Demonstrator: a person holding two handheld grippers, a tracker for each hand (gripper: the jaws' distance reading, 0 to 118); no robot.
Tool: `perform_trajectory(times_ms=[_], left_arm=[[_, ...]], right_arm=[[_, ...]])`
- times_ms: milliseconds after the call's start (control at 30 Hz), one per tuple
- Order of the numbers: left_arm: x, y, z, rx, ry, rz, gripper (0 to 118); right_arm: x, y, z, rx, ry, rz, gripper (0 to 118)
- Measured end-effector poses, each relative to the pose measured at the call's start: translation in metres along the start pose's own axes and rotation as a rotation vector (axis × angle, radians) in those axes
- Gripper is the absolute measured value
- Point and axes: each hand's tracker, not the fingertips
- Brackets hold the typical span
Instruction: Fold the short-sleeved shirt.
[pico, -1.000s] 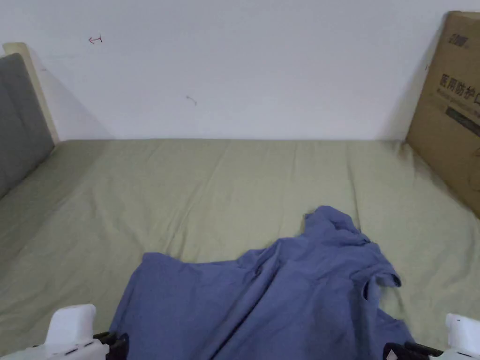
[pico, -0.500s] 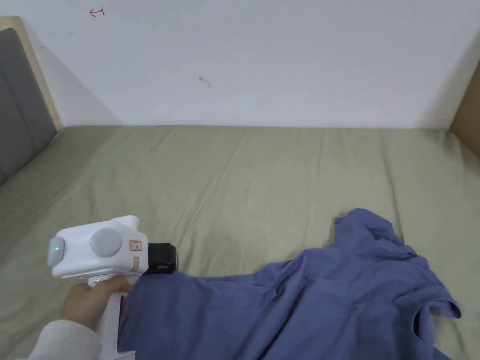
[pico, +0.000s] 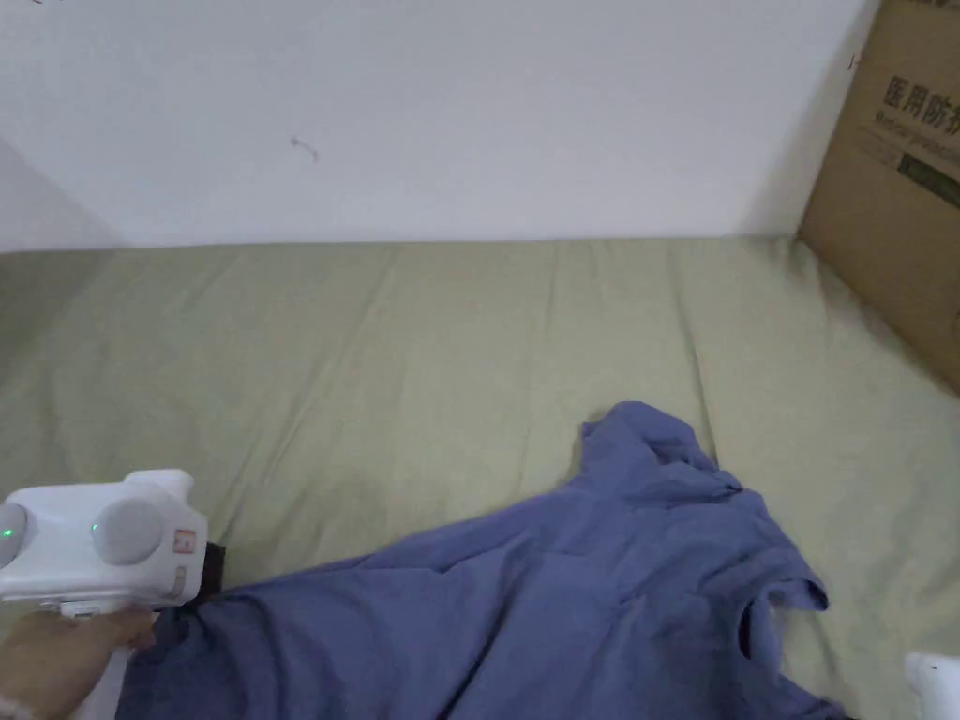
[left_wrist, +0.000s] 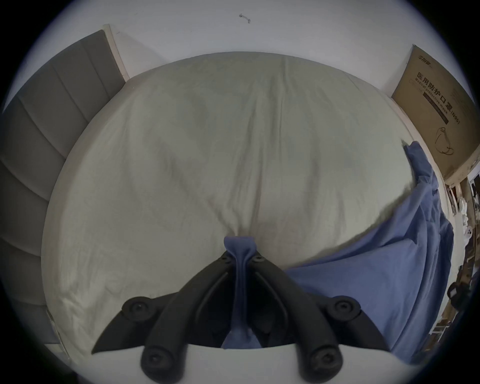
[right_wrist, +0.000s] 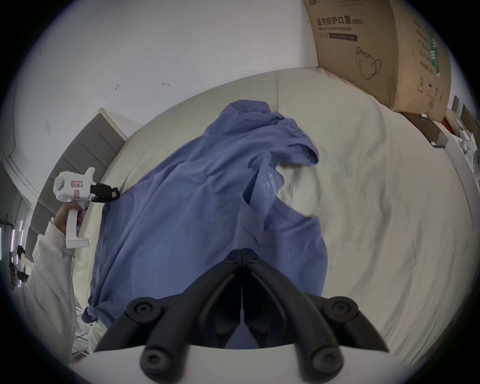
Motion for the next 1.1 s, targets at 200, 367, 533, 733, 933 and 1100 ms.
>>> perform_trajectory(times_ms=[200, 367, 533, 733, 933, 1100], left_arm=[[-0.009, -0.009, 0.060, 0.159, -0.078, 0.002, 5], [-0.024, -0.016, 0.108, 0.283, -0.120, 0.022, 5], [-0.040, -0.024, 0.122, 0.309, -0.139, 0.051, 5], [-0.044, -0.026, 0.113, 0.299, -0.116, 0.045, 5], [-0.038, -0.024, 0.107, 0.287, -0.106, 0.038, 5], [-0.037, -0.018, 0.116, 0.281, -0.096, 0.032, 5]], right_arm=[[0.012, 0.100, -0.022, 0.047, 0.057, 0.019, 0], [0.014, 0.192, -0.075, 0.036, 0.018, 0.135, 82], [0.030, 0.233, -0.159, -0.136, -0.152, 0.110, 104], [0.031, 0.195, -0.211, -0.248, -0.239, 0.236, 102], [0.003, 0.214, -0.188, -0.249, -0.231, 0.273, 5], [-0.026, 0.217, -0.163, -0.184, -0.159, 0.275, 5]])
